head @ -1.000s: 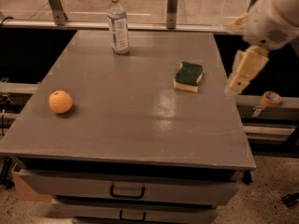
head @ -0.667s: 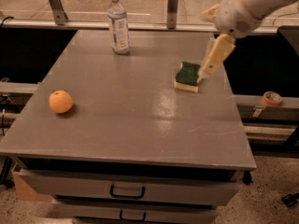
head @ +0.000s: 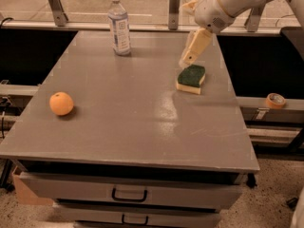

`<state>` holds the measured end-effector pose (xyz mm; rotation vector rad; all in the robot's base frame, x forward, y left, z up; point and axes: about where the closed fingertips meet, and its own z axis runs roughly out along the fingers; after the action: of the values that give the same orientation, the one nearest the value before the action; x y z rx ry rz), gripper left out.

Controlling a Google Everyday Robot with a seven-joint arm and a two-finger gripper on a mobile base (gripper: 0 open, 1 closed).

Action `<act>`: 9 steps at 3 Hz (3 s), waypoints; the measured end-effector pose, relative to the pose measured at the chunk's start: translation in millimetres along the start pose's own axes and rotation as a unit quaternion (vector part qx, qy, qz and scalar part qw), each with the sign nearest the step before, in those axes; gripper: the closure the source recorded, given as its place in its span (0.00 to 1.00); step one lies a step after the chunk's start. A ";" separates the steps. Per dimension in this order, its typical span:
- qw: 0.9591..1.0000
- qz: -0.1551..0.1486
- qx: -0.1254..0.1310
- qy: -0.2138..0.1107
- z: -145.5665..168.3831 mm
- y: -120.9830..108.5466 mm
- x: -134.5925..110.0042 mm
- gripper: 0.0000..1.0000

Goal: Knock blue plastic bottle over

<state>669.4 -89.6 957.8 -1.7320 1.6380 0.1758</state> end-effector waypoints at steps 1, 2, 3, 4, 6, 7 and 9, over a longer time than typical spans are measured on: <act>0.999 0.023 0.012 -0.024 19.9 -7.6 -1.1 0.00; 0.994 0.064 0.024 -0.083 62.3 -31.0 -8.6 0.00; 0.981 0.113 0.057 -0.147 115.3 -69.5 -29.8 0.00; 0.969 0.151 0.084 -0.179 139.4 -95.0 -49.6 0.00; 0.942 0.223 0.099 -0.232 194.9 -114.2 -107.3 0.00; 0.930 0.249 0.124 -0.238 213.2 -126.7 -108.2 0.16; 0.922 0.267 0.168 -0.223 203.1 -137.7 -85.9 0.64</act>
Offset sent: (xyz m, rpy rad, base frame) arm 0.1075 0.0674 -0.0486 0.4130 0.0467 -0.0950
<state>855.6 86.9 915.5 -0.8779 1.6330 0.4791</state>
